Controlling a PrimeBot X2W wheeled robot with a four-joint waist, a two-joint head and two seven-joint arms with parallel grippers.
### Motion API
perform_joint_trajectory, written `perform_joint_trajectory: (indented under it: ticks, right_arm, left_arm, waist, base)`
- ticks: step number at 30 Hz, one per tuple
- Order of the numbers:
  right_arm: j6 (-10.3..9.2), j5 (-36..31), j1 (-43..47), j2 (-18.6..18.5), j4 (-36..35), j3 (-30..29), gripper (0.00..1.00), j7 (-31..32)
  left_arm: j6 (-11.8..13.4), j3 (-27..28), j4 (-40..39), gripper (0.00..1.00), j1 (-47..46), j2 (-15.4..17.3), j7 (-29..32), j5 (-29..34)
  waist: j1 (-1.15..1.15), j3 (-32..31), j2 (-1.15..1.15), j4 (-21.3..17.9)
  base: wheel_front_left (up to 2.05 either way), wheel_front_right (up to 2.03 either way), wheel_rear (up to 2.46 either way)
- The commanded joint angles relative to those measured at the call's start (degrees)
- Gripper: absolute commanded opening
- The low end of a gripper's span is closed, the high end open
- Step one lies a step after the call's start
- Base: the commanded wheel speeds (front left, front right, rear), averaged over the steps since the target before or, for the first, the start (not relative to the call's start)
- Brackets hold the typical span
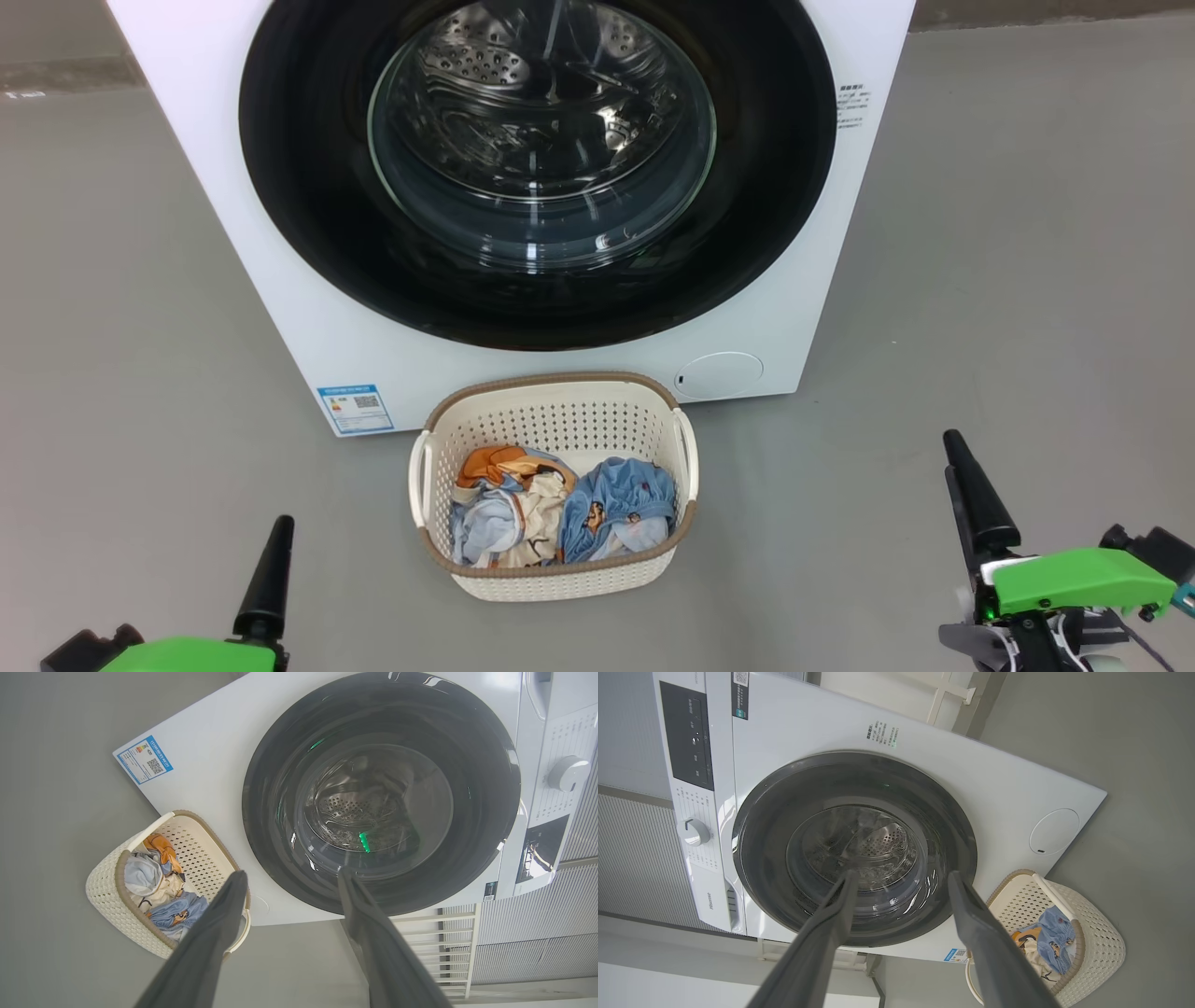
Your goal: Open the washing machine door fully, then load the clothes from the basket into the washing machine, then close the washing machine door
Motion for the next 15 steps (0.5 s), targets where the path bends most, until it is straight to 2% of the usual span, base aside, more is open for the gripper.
perform_joint_trajectory:
  ticks: [1, 15]
  right_arm:
    - [0.04, -2.18, -3.52, -0.90, -1.39, 0.93, 1.00, -0.67]
    - [0.05, -13.86, -4.91, -2.30, -1.29, 3.81, 1.00, -2.85]
  left_arm:
    - [-0.12, 0.46, -1.84, 1.00, -2.88, 1.32, -0.88, 2.03]
    - [-0.14, 0.20, -1.90, 1.00, -3.66, 2.10, -3.08, 14.61]
  waist:
    - [-0.01, 0.04, 0.00, -0.01]
    - [-0.01, 0.32, 0.00, -0.16]
  base:
    - [0.00, 0.00, 0.00]
    - [0.00, 0.00, 0.00]
